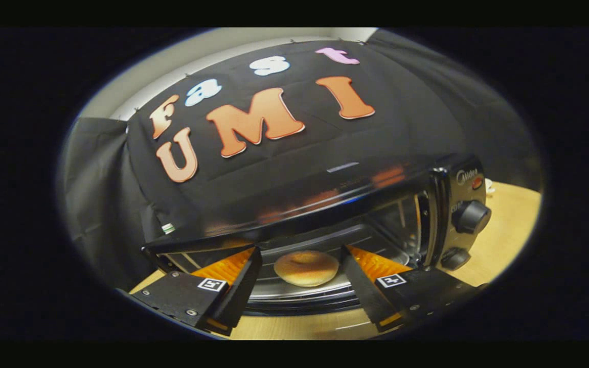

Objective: Open the toaster oven, put the food inside, and close the toaster oven door.

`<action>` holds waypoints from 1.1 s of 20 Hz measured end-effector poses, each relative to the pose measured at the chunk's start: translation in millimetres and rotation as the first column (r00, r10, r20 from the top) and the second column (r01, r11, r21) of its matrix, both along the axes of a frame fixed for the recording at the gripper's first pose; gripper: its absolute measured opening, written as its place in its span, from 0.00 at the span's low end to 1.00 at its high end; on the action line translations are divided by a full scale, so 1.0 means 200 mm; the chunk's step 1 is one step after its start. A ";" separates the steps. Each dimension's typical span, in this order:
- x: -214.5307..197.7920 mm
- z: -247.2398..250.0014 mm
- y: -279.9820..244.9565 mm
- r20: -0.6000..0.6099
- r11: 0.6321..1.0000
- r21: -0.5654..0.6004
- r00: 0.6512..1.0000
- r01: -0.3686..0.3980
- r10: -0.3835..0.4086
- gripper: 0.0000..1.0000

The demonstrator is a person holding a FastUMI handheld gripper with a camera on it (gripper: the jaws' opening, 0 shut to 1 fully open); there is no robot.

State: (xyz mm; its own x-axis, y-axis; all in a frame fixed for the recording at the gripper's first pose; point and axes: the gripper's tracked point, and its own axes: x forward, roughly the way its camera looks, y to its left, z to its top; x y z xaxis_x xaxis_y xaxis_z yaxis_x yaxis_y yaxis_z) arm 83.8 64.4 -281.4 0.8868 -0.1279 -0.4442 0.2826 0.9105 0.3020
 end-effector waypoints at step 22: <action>-1.09 -0.03 0.10 -0.312 0.958 -0.006 0.911 -0.286 0.270 0.94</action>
State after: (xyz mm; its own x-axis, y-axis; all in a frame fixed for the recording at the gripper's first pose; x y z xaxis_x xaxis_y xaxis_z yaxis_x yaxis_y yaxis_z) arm -134.7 85.0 -287.5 0.7126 0.0747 -0.6976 0.0865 0.9774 0.1931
